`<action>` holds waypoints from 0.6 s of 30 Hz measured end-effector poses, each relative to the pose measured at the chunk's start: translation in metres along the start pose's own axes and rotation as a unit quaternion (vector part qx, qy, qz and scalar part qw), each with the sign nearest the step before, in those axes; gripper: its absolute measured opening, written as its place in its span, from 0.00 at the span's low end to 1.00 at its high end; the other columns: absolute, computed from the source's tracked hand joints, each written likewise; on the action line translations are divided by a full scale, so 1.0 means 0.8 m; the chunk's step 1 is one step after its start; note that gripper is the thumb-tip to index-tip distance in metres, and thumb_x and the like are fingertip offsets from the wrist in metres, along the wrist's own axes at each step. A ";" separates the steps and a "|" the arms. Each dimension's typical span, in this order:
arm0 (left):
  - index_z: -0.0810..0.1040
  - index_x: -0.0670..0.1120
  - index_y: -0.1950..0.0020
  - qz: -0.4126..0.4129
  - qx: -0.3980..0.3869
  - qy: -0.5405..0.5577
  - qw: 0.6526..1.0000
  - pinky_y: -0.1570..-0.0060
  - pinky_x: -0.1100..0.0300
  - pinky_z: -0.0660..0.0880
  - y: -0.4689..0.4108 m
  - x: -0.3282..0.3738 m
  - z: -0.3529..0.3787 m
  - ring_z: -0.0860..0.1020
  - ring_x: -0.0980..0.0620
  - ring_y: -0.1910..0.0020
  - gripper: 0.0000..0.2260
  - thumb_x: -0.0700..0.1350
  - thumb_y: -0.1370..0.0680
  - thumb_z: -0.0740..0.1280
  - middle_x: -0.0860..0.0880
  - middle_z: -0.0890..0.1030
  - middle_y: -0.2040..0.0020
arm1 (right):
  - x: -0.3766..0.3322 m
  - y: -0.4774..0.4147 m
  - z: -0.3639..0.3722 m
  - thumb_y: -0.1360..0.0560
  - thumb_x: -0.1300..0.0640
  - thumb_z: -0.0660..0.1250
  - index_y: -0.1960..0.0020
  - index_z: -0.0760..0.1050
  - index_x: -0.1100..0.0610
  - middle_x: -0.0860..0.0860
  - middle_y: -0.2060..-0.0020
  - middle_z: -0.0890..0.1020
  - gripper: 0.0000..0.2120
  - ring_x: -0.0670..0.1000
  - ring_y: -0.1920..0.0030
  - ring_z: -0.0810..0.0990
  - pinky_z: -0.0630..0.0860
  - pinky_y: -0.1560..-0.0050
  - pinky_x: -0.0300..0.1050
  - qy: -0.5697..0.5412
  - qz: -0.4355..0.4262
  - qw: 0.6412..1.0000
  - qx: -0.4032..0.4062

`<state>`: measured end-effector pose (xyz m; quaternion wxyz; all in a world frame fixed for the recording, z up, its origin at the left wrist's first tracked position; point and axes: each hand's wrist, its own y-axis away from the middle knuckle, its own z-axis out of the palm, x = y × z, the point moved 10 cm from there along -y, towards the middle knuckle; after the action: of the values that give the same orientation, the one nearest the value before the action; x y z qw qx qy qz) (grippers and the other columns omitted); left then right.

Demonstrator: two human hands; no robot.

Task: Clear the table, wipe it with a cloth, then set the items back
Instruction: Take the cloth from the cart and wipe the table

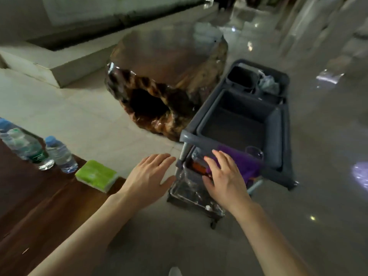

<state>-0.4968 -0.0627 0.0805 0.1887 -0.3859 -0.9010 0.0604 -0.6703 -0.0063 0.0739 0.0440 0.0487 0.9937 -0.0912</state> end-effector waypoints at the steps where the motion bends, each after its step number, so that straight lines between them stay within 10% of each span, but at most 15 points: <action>1: 0.74 0.46 0.29 0.015 -0.003 -0.003 1.000 0.36 0.50 0.75 -0.019 0.018 0.010 0.78 0.44 0.34 0.22 0.54 0.20 0.67 0.46 0.79 0.32 | 0.026 0.002 -0.002 0.23 0.51 0.69 0.28 0.70 0.59 0.61 0.27 0.70 0.26 0.61 0.26 0.67 0.65 0.25 0.57 0.007 0.017 1.000 -0.001; 18: 0.62 0.51 0.21 0.048 -0.080 -0.034 0.995 0.23 0.48 0.51 -0.204 0.105 0.169 0.64 0.48 0.23 0.33 0.61 0.22 0.67 0.50 0.69 0.23 | 0.240 0.016 0.028 0.25 0.43 0.70 0.30 0.74 0.58 0.52 0.40 0.83 0.28 0.53 0.40 0.81 0.76 0.39 0.51 -0.034 0.056 0.997 0.037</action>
<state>-0.7120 -0.1106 0.0219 0.1237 -0.4407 -0.8891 0.0105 -0.8579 0.0189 0.0309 0.0814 0.1032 0.9832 -0.1268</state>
